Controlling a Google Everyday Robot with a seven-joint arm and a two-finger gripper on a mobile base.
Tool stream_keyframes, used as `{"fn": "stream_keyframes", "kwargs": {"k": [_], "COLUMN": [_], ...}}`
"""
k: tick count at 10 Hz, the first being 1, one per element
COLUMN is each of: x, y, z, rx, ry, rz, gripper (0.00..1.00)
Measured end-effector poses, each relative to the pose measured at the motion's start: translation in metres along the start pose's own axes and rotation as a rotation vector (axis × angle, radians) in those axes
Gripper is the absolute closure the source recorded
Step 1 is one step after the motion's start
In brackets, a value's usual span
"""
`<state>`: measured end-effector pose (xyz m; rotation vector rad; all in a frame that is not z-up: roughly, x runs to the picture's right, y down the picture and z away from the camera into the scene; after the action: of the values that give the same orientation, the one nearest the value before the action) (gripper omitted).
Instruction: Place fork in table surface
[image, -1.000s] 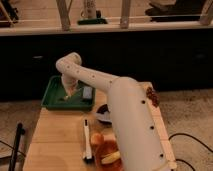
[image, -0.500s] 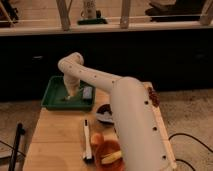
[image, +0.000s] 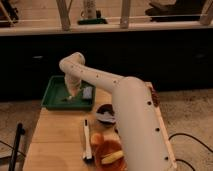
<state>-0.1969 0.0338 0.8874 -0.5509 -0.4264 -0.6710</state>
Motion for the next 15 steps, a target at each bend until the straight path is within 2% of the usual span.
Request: {"fn": "stream_keyframes", "kwargs": {"k": [6,9,12,15], "x": [-0.047,-0.077,-0.107,-0.136], "y": [0.016,0.029,0.043,0.057], "z": [-0.015,-0.014,-0.004,0.019], "rx": [0.026,0.025,-0.001,-0.056], "ry": [-0.025,-0.058,-0.093,-0.132], "rz": [-0.136,-0.242,-0.352,-0.477], "gripper": [0.97,0.97,0.97,0.97]}}
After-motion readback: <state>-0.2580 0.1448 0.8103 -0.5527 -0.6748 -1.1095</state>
